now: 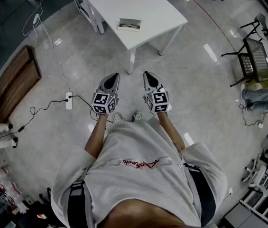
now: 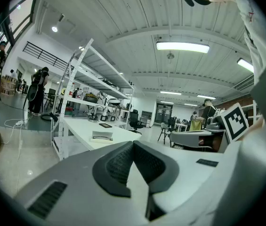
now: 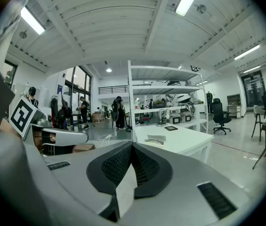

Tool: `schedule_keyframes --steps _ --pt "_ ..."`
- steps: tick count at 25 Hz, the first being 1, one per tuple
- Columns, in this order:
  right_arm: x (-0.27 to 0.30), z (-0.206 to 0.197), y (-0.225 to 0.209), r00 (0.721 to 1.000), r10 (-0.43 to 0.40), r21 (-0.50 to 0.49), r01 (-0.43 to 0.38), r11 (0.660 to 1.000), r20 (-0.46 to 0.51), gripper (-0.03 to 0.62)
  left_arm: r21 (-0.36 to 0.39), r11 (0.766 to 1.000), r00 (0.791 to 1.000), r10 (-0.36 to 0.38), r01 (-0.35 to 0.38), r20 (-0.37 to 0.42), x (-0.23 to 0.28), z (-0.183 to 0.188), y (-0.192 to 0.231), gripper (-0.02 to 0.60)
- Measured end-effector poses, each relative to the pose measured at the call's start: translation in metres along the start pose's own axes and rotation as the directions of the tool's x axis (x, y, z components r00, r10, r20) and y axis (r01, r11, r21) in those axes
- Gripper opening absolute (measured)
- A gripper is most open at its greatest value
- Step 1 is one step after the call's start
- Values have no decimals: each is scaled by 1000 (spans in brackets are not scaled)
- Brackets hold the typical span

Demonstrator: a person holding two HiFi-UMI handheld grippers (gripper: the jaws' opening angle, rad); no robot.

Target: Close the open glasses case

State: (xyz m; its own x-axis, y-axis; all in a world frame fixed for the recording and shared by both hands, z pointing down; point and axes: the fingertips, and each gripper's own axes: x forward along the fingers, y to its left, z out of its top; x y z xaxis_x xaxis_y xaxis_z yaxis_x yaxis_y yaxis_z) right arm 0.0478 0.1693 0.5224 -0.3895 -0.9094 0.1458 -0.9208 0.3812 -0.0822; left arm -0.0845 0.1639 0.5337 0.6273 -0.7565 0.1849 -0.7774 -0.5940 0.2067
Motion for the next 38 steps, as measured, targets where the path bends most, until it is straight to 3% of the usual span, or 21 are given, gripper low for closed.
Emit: schedule_keyframes --steps 10,27,38 --pt "2 -1 -13 1000 28 38 -29 999 13 18 -9 1000 1000 20 -21 -5 11 -4 -5 21" --pt "7 -7 -42 995 98 5 -98 995 -6 18 -4 995 995 104 -104 1 27 -4 -11 21" --pt "31 -3 -51 995 104 -16 -104 994 3 18 8 995 995 97 -97 6 48 -4 -3 21"
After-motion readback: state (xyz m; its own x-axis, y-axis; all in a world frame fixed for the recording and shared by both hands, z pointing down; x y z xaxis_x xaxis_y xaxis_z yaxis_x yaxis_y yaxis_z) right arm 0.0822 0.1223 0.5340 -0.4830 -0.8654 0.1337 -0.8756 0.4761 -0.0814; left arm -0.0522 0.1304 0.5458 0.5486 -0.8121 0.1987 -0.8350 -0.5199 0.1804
